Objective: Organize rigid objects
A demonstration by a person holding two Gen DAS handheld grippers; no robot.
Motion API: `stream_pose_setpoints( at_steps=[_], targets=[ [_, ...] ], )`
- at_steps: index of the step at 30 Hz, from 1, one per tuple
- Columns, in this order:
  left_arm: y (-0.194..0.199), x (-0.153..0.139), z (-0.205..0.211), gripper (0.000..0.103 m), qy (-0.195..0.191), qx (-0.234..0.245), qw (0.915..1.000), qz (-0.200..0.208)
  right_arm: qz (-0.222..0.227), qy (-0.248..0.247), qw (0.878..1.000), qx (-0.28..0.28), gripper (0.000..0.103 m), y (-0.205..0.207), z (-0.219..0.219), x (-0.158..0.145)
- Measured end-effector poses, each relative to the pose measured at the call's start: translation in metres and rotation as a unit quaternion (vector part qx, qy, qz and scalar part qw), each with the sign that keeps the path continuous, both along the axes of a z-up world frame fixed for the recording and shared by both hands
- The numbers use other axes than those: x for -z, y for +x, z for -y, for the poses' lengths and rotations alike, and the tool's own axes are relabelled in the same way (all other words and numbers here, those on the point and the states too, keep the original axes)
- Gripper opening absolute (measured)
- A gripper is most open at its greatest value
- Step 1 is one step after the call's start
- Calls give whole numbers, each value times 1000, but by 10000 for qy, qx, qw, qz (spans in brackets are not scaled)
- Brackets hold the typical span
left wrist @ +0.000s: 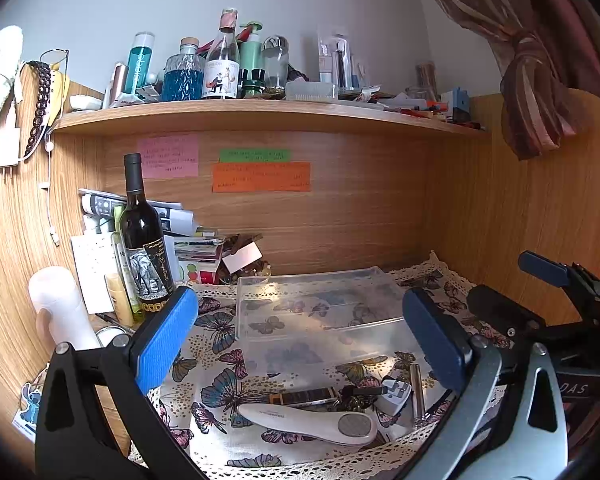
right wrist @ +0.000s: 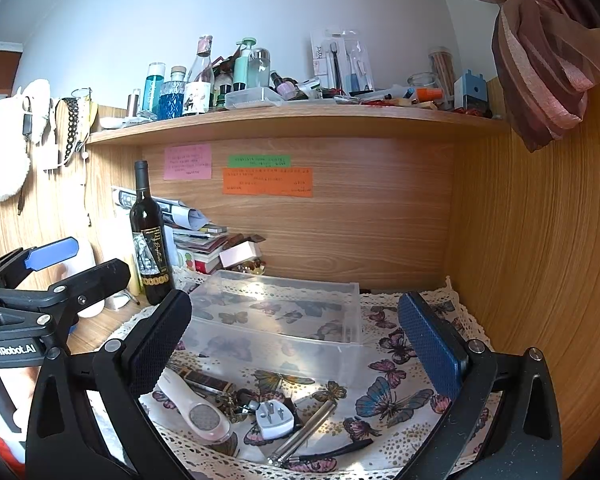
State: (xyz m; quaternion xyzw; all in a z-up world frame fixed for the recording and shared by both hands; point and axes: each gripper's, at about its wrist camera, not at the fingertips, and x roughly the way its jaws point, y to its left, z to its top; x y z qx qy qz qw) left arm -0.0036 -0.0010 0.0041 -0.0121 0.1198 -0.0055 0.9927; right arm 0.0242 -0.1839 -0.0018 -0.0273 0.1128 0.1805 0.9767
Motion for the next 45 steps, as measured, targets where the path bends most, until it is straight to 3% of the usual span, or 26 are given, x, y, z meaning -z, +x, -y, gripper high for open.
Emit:
stream_pose_setpoints(
  at_steps=[45],
  targets=[
    [-1, 3, 1, 103, -47, 10, 10000, -11, 41, 42, 10000, -44, 103, -2, -1, 0]
  ],
)
